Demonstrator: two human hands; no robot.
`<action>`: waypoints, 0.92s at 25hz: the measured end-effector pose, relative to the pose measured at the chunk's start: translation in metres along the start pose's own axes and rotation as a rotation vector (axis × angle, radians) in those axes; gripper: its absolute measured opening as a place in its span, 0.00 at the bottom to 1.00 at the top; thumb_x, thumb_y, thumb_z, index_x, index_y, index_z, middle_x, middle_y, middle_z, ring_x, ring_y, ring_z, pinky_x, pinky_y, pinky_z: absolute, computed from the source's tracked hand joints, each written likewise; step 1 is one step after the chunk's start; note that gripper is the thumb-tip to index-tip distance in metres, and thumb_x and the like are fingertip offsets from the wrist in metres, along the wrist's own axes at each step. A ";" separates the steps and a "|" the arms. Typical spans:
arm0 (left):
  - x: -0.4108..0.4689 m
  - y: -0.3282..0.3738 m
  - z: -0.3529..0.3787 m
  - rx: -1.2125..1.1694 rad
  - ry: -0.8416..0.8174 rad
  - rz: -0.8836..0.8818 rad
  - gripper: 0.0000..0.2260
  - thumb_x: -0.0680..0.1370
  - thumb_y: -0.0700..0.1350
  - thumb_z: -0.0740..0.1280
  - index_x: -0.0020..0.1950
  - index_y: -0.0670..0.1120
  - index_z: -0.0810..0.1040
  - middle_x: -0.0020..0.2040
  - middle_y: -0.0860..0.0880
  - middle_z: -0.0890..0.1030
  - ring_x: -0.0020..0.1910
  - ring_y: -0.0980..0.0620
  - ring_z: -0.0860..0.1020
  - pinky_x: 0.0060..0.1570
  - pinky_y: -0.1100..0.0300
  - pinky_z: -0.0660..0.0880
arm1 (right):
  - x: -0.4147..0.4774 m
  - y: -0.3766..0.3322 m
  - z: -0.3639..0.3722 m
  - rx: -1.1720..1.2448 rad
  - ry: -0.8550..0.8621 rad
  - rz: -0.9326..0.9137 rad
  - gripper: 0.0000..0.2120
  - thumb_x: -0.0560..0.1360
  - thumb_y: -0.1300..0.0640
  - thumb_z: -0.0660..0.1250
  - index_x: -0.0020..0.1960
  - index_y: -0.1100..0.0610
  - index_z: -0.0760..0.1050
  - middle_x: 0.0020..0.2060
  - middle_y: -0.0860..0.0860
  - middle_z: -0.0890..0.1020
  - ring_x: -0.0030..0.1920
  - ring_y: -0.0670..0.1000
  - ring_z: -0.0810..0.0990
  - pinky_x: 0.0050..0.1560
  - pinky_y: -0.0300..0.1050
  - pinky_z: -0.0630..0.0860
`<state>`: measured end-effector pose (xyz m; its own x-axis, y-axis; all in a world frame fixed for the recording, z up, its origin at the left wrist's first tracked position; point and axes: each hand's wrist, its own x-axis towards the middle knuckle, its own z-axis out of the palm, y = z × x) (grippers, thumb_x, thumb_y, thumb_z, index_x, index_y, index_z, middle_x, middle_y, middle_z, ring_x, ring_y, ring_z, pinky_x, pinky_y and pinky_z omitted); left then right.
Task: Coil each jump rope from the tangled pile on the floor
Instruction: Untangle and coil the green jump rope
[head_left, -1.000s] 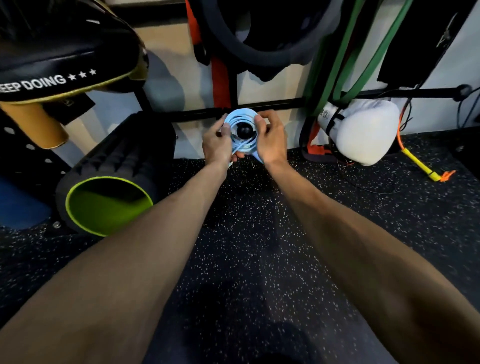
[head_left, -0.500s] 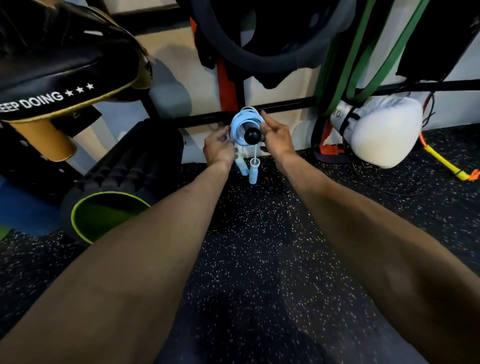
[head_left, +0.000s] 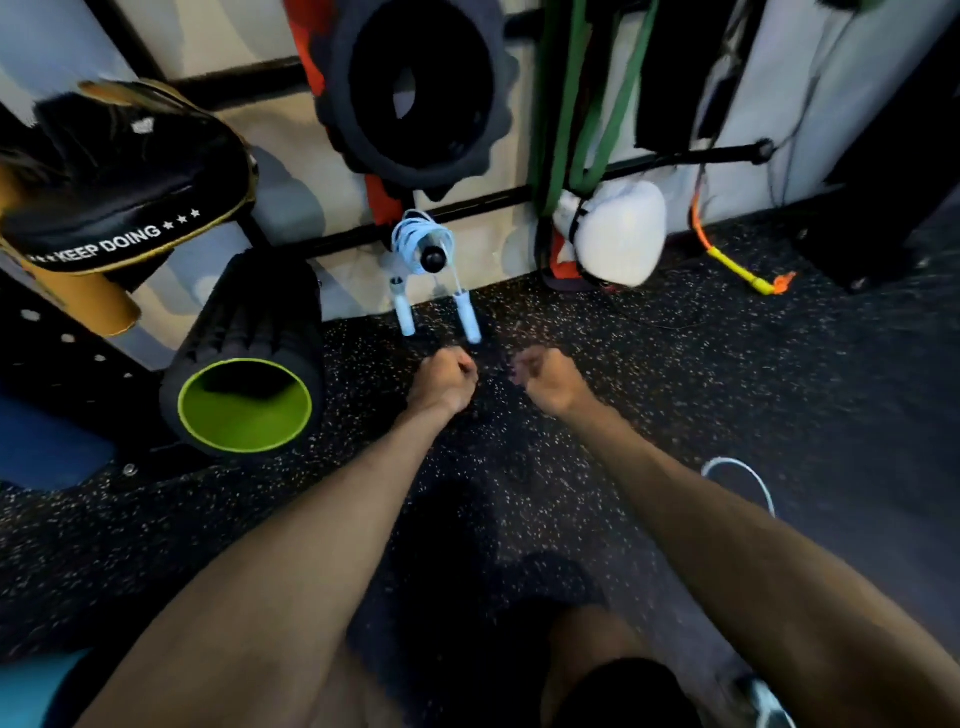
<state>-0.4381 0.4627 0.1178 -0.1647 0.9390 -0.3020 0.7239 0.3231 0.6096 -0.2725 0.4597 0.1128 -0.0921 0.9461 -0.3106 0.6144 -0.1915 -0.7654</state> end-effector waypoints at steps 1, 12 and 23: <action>-0.016 0.005 0.006 0.091 -0.050 0.048 0.04 0.77 0.45 0.68 0.43 0.53 0.79 0.49 0.49 0.83 0.51 0.47 0.81 0.54 0.52 0.78 | -0.023 0.013 -0.011 -0.105 -0.018 0.011 0.07 0.79 0.62 0.63 0.51 0.56 0.79 0.48 0.53 0.83 0.48 0.51 0.81 0.52 0.46 0.77; -0.145 0.101 0.122 0.442 -0.468 0.468 0.04 0.78 0.45 0.67 0.48 0.51 0.81 0.53 0.48 0.83 0.55 0.47 0.80 0.54 0.54 0.75 | -0.205 0.129 -0.105 -0.320 0.129 0.257 0.08 0.78 0.60 0.61 0.45 0.60 0.78 0.49 0.61 0.84 0.44 0.58 0.80 0.47 0.50 0.76; -0.275 0.075 0.259 0.650 -0.865 0.835 0.07 0.74 0.44 0.69 0.52 0.49 0.82 0.55 0.45 0.83 0.56 0.44 0.80 0.55 0.54 0.76 | -0.377 0.249 -0.026 -0.190 0.143 0.657 0.17 0.78 0.52 0.66 0.61 0.62 0.77 0.56 0.63 0.82 0.56 0.63 0.81 0.53 0.53 0.74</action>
<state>-0.1650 0.1982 0.0573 0.7670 0.3745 -0.5211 0.6212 -0.6370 0.4565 -0.0641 0.0624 0.0535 0.4414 0.6778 -0.5881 0.6352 -0.6989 -0.3288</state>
